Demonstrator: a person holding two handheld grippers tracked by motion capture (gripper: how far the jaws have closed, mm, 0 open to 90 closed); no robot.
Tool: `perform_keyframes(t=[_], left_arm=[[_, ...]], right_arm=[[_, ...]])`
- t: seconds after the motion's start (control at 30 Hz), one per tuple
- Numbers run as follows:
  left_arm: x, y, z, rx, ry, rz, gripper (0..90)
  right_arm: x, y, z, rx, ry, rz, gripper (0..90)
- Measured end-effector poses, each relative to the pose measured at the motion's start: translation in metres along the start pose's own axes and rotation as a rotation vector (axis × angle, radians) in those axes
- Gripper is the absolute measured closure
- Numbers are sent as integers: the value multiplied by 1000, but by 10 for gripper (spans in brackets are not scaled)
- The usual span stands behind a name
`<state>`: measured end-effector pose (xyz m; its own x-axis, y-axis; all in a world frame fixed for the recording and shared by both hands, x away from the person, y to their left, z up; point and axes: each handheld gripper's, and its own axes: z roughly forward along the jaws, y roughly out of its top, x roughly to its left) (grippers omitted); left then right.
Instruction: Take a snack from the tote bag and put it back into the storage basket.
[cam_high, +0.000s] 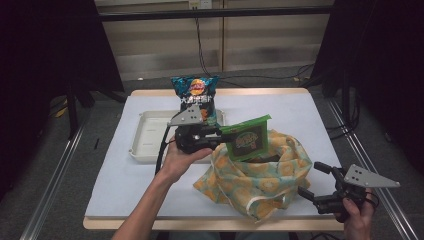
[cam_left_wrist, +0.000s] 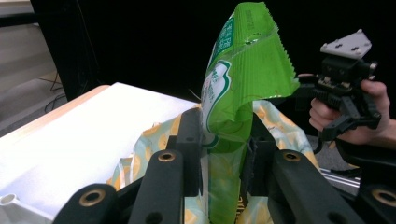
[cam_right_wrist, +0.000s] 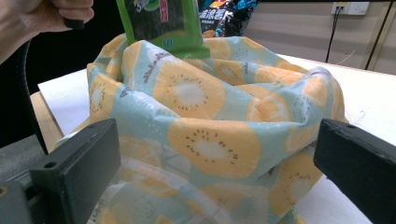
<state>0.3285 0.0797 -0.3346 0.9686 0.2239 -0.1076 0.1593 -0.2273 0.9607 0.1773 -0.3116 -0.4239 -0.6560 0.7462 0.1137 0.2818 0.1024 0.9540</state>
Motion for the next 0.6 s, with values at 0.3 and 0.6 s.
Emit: perform_keyframes(t=[0.3,0.6], left_arm=[[-3,5,2,-16,-26,2,730],[0,16,-22,-68,-13,4,731]], right_arm=[[1,0,1,5,8,-7,0],[1,0,0,2,7,-8,1]])
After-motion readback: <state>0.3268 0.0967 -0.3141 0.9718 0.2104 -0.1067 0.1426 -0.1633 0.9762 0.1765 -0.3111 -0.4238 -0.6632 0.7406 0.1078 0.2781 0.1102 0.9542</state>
